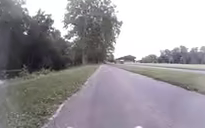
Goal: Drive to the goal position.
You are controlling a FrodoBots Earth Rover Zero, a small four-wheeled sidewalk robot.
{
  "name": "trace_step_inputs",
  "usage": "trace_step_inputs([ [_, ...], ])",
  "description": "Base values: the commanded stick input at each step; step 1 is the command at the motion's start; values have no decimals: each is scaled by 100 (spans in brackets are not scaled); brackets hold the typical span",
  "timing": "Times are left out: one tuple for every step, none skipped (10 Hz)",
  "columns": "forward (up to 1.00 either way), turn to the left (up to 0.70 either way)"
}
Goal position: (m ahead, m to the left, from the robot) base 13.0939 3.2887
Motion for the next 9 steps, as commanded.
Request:
trace_step_inputs([
  [70, 0],
  [70, -1],
  [70, 0],
  [70, 0],
  [70, -1],
  [70, -1],
  [70, -1],
  [70, 0],
  [70, -1],
])
